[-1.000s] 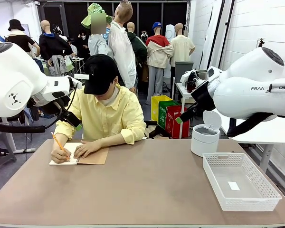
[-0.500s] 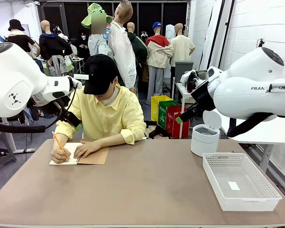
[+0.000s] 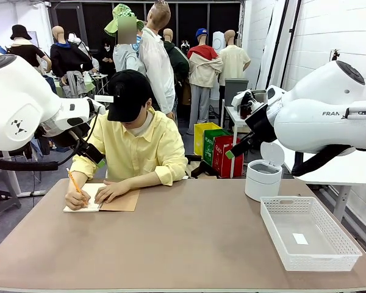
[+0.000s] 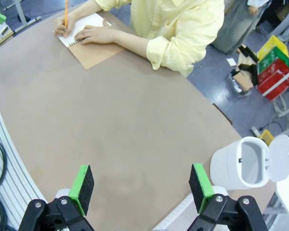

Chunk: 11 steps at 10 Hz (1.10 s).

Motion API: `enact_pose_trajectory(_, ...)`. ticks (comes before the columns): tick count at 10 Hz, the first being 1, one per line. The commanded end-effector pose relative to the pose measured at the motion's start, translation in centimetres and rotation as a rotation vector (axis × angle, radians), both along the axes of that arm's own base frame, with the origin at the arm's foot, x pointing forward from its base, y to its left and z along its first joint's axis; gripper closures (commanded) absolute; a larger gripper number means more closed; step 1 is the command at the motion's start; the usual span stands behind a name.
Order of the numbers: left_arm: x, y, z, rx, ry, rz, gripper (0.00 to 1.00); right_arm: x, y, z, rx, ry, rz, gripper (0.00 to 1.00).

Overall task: Sort the paper based on its condition.
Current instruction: If a person hands you a paper, place it in the Organizing basket , and if it's crumpled, put it in the Trash can.

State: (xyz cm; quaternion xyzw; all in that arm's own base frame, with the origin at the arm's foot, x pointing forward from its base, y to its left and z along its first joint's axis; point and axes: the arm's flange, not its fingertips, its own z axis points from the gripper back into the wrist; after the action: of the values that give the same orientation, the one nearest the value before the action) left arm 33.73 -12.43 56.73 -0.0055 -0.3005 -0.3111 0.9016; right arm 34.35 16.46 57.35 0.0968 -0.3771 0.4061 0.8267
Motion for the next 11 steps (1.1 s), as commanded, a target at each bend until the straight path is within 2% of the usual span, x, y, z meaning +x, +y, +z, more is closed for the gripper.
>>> enact_pose_trajectory(1, -0.01, 0.02, 0.04, 0.002, -0.002, -0.001, 0.0, -0.01, -0.03, -0.05, -0.002, 0.004, 0.002, 0.0)
enact_pose_trajectory(11, -0.01, 0.02, 0.04, 0.002, -0.002, -0.001, 0.0, -0.01, -0.03, -0.05, -0.002, 0.004, 0.002, 0.0)
